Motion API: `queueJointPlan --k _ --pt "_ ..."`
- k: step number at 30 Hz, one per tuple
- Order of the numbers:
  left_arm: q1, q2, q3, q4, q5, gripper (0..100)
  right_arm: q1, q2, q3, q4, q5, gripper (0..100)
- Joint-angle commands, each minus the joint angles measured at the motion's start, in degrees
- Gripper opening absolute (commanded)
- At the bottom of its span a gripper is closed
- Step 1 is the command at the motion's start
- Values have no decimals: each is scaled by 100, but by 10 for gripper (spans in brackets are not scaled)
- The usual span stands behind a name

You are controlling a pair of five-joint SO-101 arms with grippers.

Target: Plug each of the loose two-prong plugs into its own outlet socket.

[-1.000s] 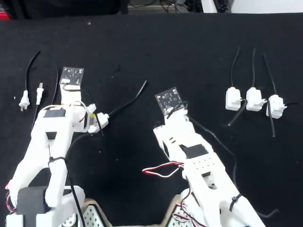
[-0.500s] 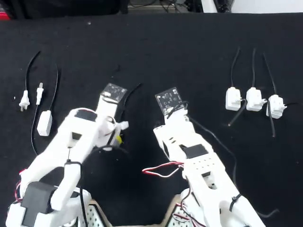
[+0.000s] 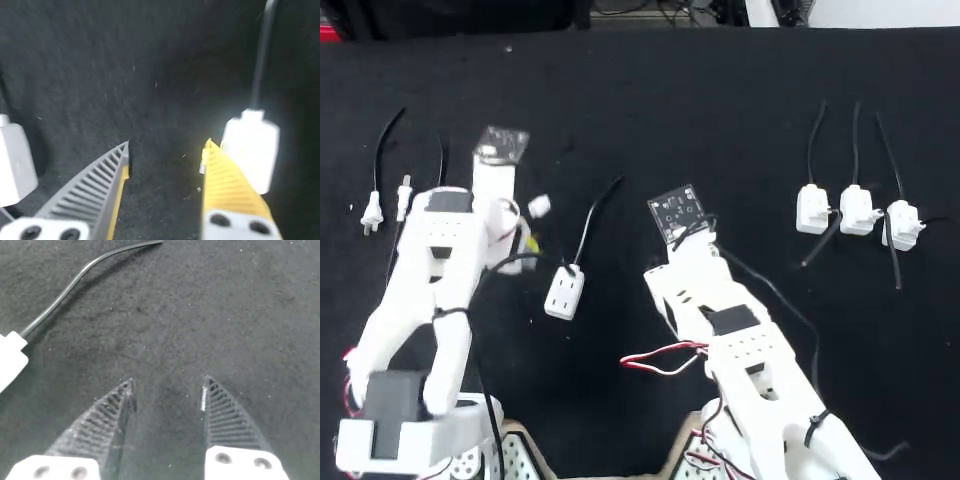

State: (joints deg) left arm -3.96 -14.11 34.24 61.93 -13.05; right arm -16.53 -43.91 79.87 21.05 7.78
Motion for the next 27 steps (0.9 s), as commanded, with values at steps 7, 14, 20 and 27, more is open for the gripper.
queueJointPlan --k 7,14,20,27 --pt "1332 536 637 -510 536 230 695 -66 -549 -141 -35 194" --pt "2211 176 365 26 774 230 1196 -66 -629 -149 -431 194" --pt "1437 -44 -734 853 642 230 1187 -66 -646 -149 -466 194" --pt "1868 563 -954 -18 1697 230 1196 -66 -646 -149 -475 194"
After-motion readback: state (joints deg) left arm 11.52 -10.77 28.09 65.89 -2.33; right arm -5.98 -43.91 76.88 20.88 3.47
